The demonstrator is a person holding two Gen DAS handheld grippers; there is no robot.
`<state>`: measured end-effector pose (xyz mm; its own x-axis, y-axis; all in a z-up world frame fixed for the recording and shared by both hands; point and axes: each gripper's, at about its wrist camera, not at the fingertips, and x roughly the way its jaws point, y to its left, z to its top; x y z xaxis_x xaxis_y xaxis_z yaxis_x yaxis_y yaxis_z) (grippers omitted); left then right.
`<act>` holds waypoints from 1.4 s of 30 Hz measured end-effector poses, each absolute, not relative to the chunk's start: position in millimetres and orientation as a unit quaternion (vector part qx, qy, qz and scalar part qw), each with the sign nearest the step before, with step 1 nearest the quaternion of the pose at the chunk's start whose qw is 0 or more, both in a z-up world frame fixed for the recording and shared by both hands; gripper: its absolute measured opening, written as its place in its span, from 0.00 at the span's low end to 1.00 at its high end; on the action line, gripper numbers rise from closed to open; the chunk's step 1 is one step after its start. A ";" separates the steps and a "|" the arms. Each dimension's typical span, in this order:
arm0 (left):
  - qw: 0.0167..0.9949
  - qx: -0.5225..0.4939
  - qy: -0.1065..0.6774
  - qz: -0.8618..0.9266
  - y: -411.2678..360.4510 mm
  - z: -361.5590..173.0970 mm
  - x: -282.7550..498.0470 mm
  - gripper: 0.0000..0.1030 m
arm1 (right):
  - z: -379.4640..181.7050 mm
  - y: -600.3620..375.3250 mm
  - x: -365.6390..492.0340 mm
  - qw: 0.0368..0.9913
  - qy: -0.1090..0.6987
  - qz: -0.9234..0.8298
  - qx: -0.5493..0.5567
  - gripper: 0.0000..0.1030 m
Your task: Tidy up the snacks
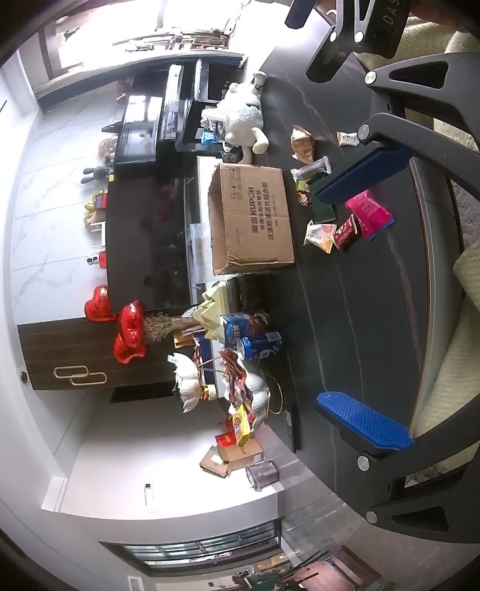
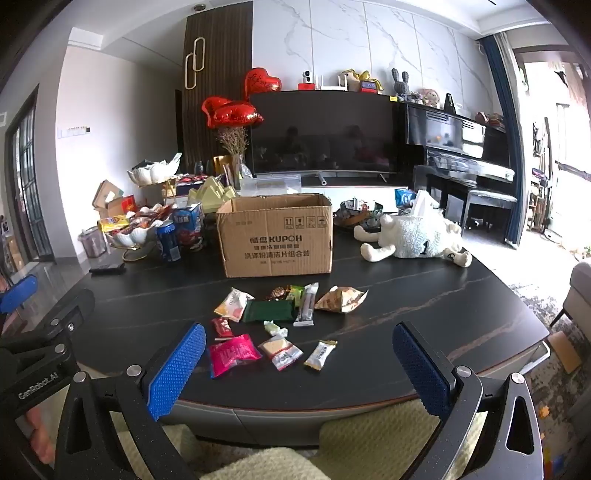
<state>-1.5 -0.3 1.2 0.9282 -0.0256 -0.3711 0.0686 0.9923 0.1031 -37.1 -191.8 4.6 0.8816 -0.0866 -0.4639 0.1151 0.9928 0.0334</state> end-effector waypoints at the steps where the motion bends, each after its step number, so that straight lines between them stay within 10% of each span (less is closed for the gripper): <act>1: 0.980 0.057 0.188 -0.026 -0.5 1.6 -1.7 1.00 | 4.7 -191.7 -37.3 0.970 0.237 -0.052 0.030 1.00; 42: 0.982 0.052 0.181 -0.025 0.6 4.7 -4.9 1.00 | 4.5 -190.6 -38.7 0.970 0.236 -0.052 0.029 1.00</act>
<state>-4.9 0.6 4.7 0.9330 -0.0302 -0.3587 0.0678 0.9934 0.0928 -38.7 -190.6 4.5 0.8829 -0.0875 -0.4614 0.1149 0.9929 0.0317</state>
